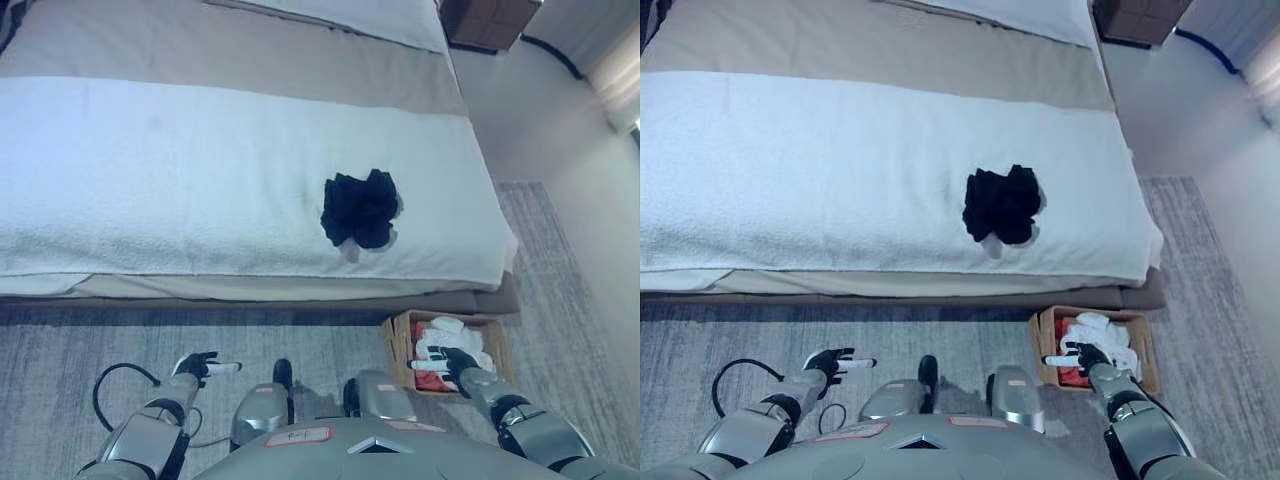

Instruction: Put the clothes on the bed into the basket.

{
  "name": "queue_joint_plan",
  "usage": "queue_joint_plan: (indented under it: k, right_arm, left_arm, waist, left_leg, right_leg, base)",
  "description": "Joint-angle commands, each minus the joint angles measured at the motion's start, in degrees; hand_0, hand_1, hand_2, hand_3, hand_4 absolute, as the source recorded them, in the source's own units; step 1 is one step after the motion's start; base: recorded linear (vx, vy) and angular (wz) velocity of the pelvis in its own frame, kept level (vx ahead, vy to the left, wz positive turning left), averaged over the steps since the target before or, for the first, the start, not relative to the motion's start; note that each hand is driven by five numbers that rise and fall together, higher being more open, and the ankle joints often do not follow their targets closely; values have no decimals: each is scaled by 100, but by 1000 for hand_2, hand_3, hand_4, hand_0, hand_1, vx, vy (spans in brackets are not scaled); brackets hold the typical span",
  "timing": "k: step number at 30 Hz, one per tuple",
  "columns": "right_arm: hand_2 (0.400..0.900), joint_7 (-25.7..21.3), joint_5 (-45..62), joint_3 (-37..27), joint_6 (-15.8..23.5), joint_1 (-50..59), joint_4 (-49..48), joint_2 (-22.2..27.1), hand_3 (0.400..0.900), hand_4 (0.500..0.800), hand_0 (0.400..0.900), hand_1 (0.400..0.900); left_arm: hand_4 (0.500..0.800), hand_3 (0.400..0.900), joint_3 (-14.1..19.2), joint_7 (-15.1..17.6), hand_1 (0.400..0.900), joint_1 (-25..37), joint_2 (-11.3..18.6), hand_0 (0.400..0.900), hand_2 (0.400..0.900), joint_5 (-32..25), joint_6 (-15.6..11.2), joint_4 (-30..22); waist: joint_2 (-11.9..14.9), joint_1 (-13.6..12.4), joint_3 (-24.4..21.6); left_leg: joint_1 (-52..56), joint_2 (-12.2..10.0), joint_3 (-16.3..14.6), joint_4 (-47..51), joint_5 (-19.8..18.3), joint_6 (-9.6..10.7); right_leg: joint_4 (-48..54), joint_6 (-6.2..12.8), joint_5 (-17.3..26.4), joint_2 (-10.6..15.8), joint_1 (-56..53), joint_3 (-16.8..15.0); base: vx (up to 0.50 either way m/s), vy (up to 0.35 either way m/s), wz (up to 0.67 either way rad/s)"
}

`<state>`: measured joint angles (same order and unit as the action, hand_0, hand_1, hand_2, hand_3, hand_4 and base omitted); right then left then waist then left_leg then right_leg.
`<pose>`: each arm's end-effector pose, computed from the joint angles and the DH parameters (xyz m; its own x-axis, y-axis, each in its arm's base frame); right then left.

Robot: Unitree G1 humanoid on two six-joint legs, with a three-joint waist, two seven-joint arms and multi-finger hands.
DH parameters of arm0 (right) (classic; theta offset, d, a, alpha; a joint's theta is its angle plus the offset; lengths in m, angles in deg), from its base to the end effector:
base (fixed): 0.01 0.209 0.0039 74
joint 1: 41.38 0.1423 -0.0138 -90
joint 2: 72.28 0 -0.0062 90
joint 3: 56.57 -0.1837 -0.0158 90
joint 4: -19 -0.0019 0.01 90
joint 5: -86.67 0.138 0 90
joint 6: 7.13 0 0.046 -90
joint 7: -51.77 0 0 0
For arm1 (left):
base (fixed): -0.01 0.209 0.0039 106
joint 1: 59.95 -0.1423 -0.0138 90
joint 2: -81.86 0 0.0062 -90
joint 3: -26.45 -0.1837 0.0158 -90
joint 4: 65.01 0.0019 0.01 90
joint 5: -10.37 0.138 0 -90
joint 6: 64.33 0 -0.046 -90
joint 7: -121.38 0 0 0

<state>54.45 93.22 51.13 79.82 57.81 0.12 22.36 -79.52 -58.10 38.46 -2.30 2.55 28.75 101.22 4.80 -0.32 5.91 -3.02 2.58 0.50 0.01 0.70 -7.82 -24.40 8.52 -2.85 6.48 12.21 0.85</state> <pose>0.1241 -0.2532 -0.0937 0.4000 -0.1978 -0.8949 -0.2090 0.9310 -0.2992 0.1048 0.2685 -0.0957 0.3200 0.3098 -0.8954 0.1312 0.9214 0.3657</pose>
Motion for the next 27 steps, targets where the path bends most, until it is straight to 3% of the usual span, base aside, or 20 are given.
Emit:
queue_joint_plan:
  k: [1, 4, 6, 8, 10, 18, 22, 27]
  right_arm:
    - [900, -331, 184, 45, 159, 469, -323, 736, 900, 800, 900, 900]
    - [900, -353, 59, 98, 146, 772, -378, 956, 900, 800, 900, 900]
    - [900, -367, -60, 178, 164, 965, -512, 1097, 900, 800, 900, 900]
    - [900, -393, -140, 181, 162, 933, -695, 1258, 900, 800, 900, 900]
    - [900, -400, -214, 195, 208, 1059, -1042, 1523, 900, 800, 900, 900]
    - [900, -465, -186, 457, 298, 1960, -1663, 2231, 900, 800, 900, 900]
    - [900, -583, 147, 981, 309, 3228, -1239, 2196, 900, 800, 900, 900]
    - [900, -636, 365, 1377, 291, 4346, -483, 2146, 900, 800, 900, 900]
  left_arm:
    - [800, 900, 96, 62, 900, 92, 192, 900, 900, -26, -77, 31]
    - [800, 900, 116, 68, 900, 80, 123, 900, 900, -36, -99, 98]
    - [800, 900, 148, 65, 900, 15, 127, 900, 900, -63, -114, 108]
    - [800, 900, 168, 33, 900, -18, 150, 900, 900, -14, -107, 136]
    - [800, 900, 187, 10, 900, -97, 33, 900, 900, -18, -119, 120]
    - [800, 900, -42, -39, 900, -236, -303, 900, 900, 102, -111, 143]
    - [800, 900, -301, 38, 900, -193, -479, 900, 900, -74, -114, 161]
    - [800, 900, -464, 74, 900, -138, -462, 900, 900, -250, -147, 108]
  waist:
    - [39, 75, 106]
    - [95, 57, 192]
    - [129, 54, 258]
    - [167, 80, 217]
    - [61, 75, 61]
    - [-317, 196, -49]
    - [-476, 132, 20]
    - [-589, 31, 154]
  left_leg:
    - [-225, 94, 404, -212, -300, 640]
    - [-55, 88, 465, -217, -445, 736]
    - [24, 94, 509, -219, -492, 797]
    - [64, 134, 587, -171, -534, 853]
    - [152, -41, 647, -44, -534, 982]
    - [61, -348, 664, 19, -448, 1194]
    - [-65, -427, 591, 128, -321, 1239]
    - [-209, -419, 590, 158, -236, 1257]
  right_leg:
    - [1301, -134, 150, -64, -141, -69]
    - [2171, 63, 816, 243, 66, -86]
    - [2203, 134, 1041, 306, 158, -58]
    - [2332, 103, 954, 266, -24, -192]
    - [2413, 50, 901, 239, -165, -18]
    - [2458, -110, 644, 94, -237, 274]
    - [2559, -143, 653, 73, -159, 287]
    - [2565, -157, 661, 91, -53, 294]
  base:
    - [105, -116, 35]
    - [130, -144, 25]
    - [144, -203, 38]
    - [132, -192, 40]
    - [200, -238, 27]
    - [111, -161, 14]
    - [17, -81, -8]
    - [-25, -40, 2]
